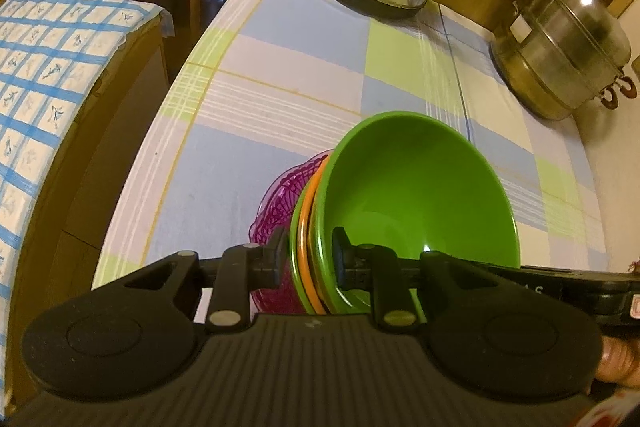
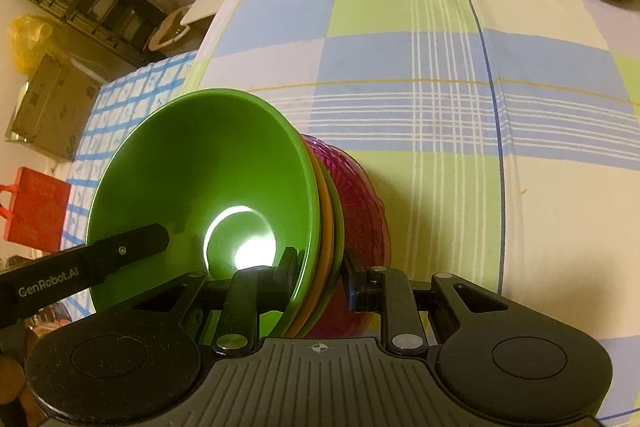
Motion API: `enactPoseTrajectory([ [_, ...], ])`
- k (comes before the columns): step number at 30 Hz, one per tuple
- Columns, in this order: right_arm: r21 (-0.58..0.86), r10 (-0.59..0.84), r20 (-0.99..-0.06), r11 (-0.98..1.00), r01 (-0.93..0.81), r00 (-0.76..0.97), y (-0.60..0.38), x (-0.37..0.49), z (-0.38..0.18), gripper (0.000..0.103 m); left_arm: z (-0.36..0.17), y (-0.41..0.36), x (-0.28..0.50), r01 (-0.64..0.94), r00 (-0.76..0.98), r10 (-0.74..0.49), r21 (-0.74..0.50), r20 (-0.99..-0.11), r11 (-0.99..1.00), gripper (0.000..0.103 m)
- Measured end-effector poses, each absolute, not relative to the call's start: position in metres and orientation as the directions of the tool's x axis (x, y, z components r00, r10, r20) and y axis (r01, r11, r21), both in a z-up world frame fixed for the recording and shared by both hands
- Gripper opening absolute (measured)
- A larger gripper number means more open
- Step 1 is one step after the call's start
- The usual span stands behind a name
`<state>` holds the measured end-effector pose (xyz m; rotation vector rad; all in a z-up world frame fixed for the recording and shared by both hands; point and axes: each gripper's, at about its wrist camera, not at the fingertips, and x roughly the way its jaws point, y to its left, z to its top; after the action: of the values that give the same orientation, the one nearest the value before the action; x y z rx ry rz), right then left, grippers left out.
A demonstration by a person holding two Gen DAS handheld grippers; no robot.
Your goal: Organize plates and bowls
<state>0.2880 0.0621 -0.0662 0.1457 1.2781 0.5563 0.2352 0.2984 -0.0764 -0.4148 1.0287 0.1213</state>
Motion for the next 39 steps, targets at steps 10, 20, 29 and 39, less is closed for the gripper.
enactPoseTrajectory([
  [10, 0.408, 0.487, -0.848, 0.853, -0.326, 0.211, 0.060, 0.284, -0.058, 0.075, -0.068, 0.298, 0.228, -0.301, 0.556, -0.097, -0.308, -0.826, 0.902, 0.035],
  [20, 0.438, 0.524, -0.811, 0.838, -0.324, 0.260, 0.045, 0.277, -0.035, 0.080, -0.040, 0.293, 0.213, -0.305, 0.611, -0.050, -0.293, -0.790, 0.906, 0.084],
  [29, 0.443, 0.531, -0.787, 0.840, -0.312, 0.313, 0.013, 0.262, -0.010, 0.080, -0.013, 0.269, 0.189, -0.290, 0.641, 0.004, -0.238, -0.768, 0.927, 0.094],
  [39, 0.412, 0.517, -0.766, 0.851, -0.326, 0.382, -0.034, 0.229, 0.013, 0.080, 0.012, 0.229, 0.148, -0.263, 0.687, 0.070, -0.158, -0.723, 0.952, 0.103],
])
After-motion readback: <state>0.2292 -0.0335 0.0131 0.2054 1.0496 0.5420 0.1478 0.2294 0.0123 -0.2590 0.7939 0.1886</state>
